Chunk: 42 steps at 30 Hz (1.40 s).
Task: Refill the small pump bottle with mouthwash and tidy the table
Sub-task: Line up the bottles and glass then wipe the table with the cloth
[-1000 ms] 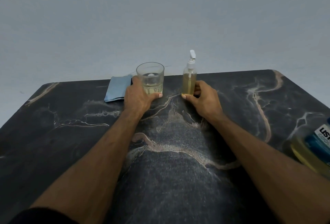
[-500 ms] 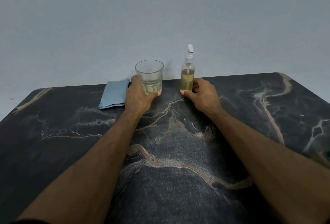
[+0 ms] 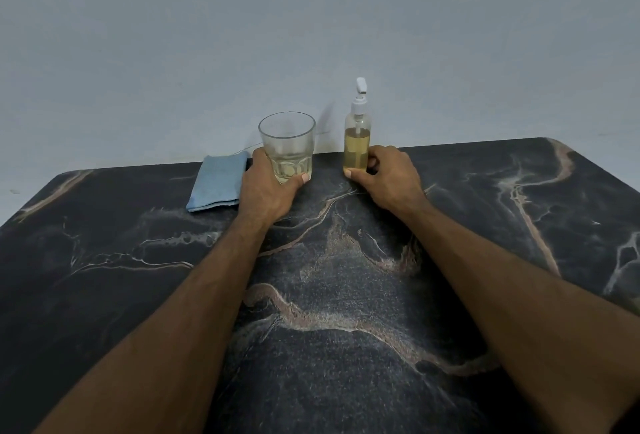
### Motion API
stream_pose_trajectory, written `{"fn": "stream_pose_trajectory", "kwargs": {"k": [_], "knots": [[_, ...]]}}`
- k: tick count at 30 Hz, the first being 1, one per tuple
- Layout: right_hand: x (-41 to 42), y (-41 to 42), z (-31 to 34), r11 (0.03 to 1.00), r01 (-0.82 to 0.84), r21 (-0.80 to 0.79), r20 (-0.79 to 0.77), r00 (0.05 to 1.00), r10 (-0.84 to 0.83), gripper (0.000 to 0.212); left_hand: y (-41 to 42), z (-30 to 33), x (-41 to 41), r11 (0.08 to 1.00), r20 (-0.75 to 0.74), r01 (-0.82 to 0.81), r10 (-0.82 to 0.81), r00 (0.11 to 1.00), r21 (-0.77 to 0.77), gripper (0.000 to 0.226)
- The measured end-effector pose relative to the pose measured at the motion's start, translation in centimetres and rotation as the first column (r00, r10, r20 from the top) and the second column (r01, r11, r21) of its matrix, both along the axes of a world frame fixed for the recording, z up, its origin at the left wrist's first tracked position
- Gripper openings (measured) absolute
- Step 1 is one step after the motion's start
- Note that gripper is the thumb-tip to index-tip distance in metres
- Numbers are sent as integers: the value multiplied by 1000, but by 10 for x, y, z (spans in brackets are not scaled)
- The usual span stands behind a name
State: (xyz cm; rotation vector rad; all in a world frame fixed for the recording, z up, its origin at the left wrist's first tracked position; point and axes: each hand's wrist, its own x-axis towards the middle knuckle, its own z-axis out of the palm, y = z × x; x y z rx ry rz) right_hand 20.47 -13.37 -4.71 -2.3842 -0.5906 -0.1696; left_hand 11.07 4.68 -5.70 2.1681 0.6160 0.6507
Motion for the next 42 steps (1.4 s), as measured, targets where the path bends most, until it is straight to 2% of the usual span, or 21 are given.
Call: {"fn": "stream_pose_trajectory", "kwargs": {"k": [16,42], "knots": [[3,4,-1,999,46,-24,7,999,-46,47,-2,3,0,1000,-15,5,-5,1000,-30,69],[7,2,-4,999,16,-45,18,1000,-16,49,0,4,3,999,-41,12,-14,999,-47,66]]}}
